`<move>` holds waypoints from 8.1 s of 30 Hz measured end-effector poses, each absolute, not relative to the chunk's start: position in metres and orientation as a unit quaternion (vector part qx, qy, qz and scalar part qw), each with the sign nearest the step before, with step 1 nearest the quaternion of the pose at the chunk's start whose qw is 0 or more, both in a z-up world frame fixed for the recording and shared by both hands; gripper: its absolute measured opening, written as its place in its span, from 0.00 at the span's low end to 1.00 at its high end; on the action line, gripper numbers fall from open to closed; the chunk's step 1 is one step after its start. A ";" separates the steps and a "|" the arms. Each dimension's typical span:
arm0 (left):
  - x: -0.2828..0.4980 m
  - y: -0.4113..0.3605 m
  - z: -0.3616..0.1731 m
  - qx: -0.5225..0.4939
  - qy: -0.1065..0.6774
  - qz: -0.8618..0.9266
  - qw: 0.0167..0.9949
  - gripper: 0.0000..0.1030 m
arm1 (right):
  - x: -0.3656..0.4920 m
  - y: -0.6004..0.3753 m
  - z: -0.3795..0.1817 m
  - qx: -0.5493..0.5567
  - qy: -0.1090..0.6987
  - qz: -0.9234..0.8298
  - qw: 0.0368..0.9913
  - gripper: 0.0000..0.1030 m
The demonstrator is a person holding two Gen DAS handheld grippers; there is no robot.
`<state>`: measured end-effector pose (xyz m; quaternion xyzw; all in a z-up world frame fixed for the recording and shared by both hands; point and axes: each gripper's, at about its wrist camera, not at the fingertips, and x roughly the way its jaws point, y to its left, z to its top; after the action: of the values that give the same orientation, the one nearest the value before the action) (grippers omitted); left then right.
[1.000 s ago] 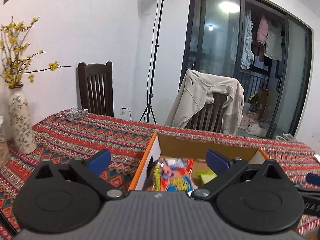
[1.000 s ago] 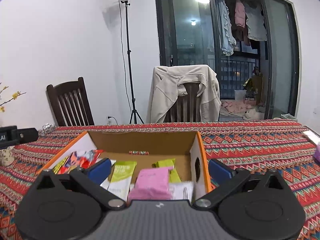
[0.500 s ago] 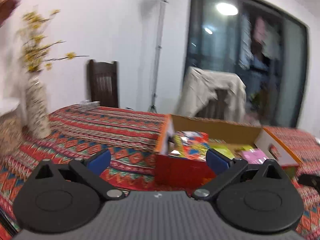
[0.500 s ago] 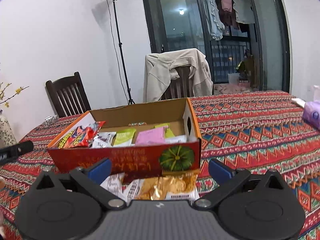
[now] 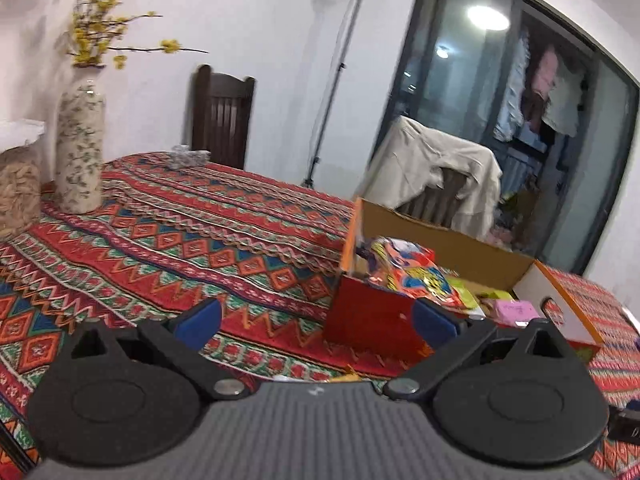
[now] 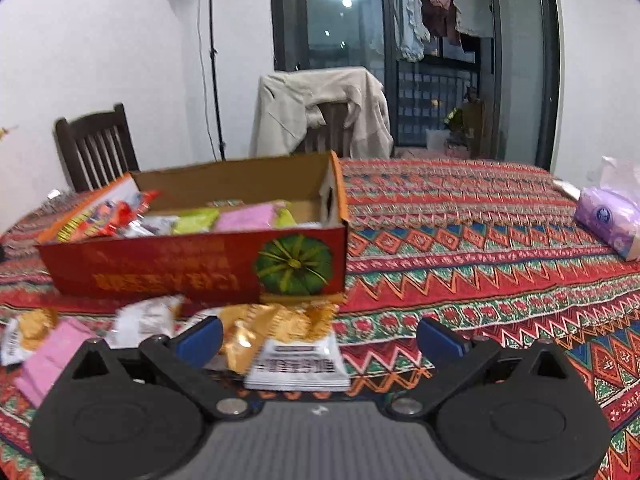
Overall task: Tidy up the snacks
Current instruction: 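Move both tools back from the box toward the snack pile, then grasp a white cracker packet with the right gripper while the left gripper grasps another, then carry both cracker packets over the box and open both grippers to drop them, then grasp a white printed packet with the right gripper while the left gripper grasps a pink packet, then carry both packets over the box and open both grippers to drop them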
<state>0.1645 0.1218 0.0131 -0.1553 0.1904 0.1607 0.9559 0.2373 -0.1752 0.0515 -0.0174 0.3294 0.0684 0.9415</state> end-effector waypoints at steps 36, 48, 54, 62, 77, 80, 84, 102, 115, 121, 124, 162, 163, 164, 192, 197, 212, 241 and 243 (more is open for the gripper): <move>0.199 0.114 -0.024 -0.129 0.330 0.164 0.921 1.00 | 0.223 -0.172 0.051 -0.028 0.265 0.089 0.960 0.38; 0.204 0.087 -0.034 -0.055 0.335 0.158 0.927 0.82 | 0.222 -0.170 0.050 -0.028 0.267 0.105 0.958 0.38; 0.203 0.084 -0.031 -0.052 0.327 0.146 0.932 0.64 | 0.220 -0.169 0.051 -0.030 0.266 0.110 0.957 0.38; 0.197 0.082 -0.025 -0.056 0.317 0.129 0.938 0.51 | 0.217 -0.170 0.052 -0.033 0.262 0.115 0.958 0.38; 0.176 0.069 -0.002 -0.029 0.246 0.105 0.963 0.26 | 0.217 -0.169 0.053 -0.033 0.262 0.118 0.957 0.38; 0.167 0.060 0.004 -0.005 0.213 0.103 0.972 0.26 | 0.216 -0.169 0.053 -0.033 0.260 0.119 0.958 0.38; 0.162 0.053 0.007 0.013 0.191 0.098 0.977 0.26 | 0.216 -0.169 0.052 -0.032 0.260 0.121 0.957 0.38; 0.168 0.018 0.107 0.022 0.108 0.070 0.991 0.26 | 0.224 -0.150 0.147 -0.069 0.178 0.158 0.969 0.38; 0.299 0.022 0.055 -0.057 0.144 0.091 0.984 0.26 | 0.331 -0.146 0.089 0.023 0.207 0.143 0.967 0.38; 0.314 0.026 0.037 -0.047 0.174 0.094 0.979 0.35 | 0.342 -0.135 0.070 -0.013 0.242 0.160 0.957 0.48; 0.306 0.026 0.038 -0.045 0.151 0.106 0.982 0.84 | 0.337 -0.133 0.067 -0.023 0.246 0.148 0.958 0.98; 0.126 0.112 -0.013 -0.116 0.224 0.179 0.951 1.00 | 0.193 -0.082 0.064 -0.059 0.356 0.181 0.915 0.86; 0.123 0.116 -0.012 -0.126 0.214 0.174 0.953 1.00 | 0.194 -0.076 0.061 -0.063 0.360 0.180 0.913 0.83; 0.121 0.118 -0.013 -0.131 0.213 0.172 0.953 1.00 | 0.196 -0.072 0.059 -0.066 0.363 0.177 0.912 0.78; 0.173 0.031 -0.011 -0.033 0.337 0.101 0.936 1.00 | 0.223 -0.191 0.052 0.028 0.321 0.164 0.932 0.39; 0.192 0.025 -0.026 -0.050 0.369 0.112 0.921 1.00 | 0.222 -0.199 0.047 0.048 0.324 0.179 0.928 0.40; 0.174 0.008 -0.016 -0.045 0.315 0.125 0.940 0.61 | 0.211 -0.198 0.057 0.046 0.301 0.187 0.934 0.40; 0.251 0.014 0.087 -0.079 0.193 0.099 0.973 0.61 | 0.297 -0.140 0.143 0.010 0.235 0.170 0.957 0.40; 0.263 0.015 0.087 -0.086 0.190 0.102 0.973 0.61 | 0.311 -0.134 0.145 0.015 0.235 0.169 0.957 0.40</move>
<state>0.2626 0.0154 0.0871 -0.0858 0.1899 0.1020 0.9727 0.3108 -0.1339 0.1449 0.0151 0.2346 0.1692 0.9571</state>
